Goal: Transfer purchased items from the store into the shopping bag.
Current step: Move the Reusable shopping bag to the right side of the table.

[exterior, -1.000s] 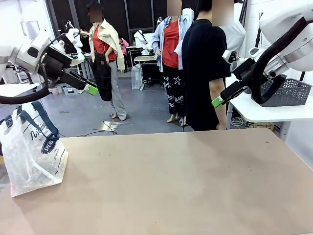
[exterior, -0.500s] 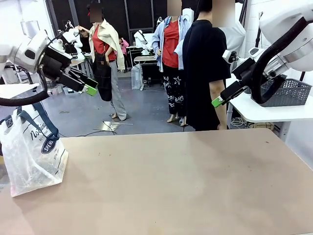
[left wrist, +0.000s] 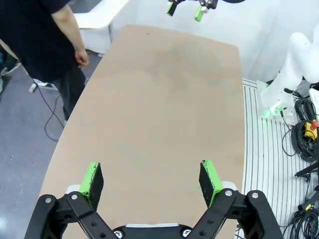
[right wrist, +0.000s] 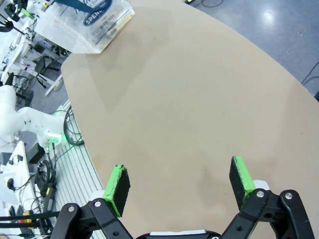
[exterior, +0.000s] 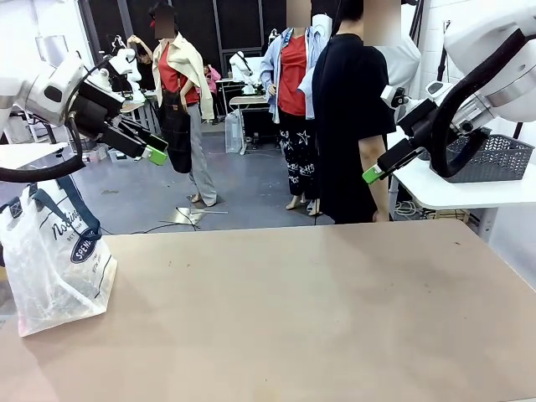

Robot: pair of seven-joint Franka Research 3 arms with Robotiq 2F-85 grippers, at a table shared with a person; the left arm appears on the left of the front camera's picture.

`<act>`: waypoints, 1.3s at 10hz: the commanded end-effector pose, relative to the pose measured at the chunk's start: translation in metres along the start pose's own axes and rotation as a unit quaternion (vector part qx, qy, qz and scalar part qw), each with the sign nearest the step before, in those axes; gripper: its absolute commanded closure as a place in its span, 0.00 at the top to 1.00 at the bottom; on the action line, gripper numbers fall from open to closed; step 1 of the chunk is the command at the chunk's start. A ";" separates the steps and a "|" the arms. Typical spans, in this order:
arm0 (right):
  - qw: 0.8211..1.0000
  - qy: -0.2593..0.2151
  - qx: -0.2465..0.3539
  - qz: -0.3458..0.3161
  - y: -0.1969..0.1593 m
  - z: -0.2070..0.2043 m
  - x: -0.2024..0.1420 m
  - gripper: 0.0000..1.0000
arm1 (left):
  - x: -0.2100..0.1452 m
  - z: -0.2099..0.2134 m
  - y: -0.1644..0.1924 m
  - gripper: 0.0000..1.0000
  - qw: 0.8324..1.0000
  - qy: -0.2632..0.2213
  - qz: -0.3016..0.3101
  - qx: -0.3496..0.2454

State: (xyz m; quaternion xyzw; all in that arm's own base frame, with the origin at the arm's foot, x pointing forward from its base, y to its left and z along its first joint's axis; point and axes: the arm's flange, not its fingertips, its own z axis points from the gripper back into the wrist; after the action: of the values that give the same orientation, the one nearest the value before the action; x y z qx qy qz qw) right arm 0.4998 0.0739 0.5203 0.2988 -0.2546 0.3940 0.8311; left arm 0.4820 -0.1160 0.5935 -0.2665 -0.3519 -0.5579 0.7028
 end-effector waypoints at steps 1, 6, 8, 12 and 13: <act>1.000 -0.006 0.007 -0.005 -0.001 -0.001 0.003 1.00 | 0.002 0.001 -0.001 1.00 1.000 -0.005 0.010 -0.001; 1.000 -0.006 0.007 -0.005 -0.001 -0.001 0.003 1.00 | 0.002 0.001 -0.001 1.00 1.000 -0.005 0.010 -0.001; 1.000 -0.006 0.007 -0.005 -0.001 -0.001 0.003 1.00 | 0.002 0.001 -0.001 1.00 1.000 -0.005 0.010 -0.001; 1.000 -0.006 0.007 -0.005 -0.001 -0.001 0.003 1.00 | 0.002 0.001 -0.001 1.00 1.000 -0.005 0.010 -0.001; 1.000 -0.006 0.007 -0.005 -0.001 -0.001 0.003 1.00 | 0.002 0.001 -0.001 1.00 1.000 -0.005 0.010 -0.001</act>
State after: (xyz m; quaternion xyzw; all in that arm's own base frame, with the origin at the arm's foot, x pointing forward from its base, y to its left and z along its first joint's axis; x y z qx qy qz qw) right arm 0.4998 0.0739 0.5203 0.2988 -0.2546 0.3940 0.8311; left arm 0.4819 -0.1161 0.5935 -0.2665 -0.3518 -0.5579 0.7028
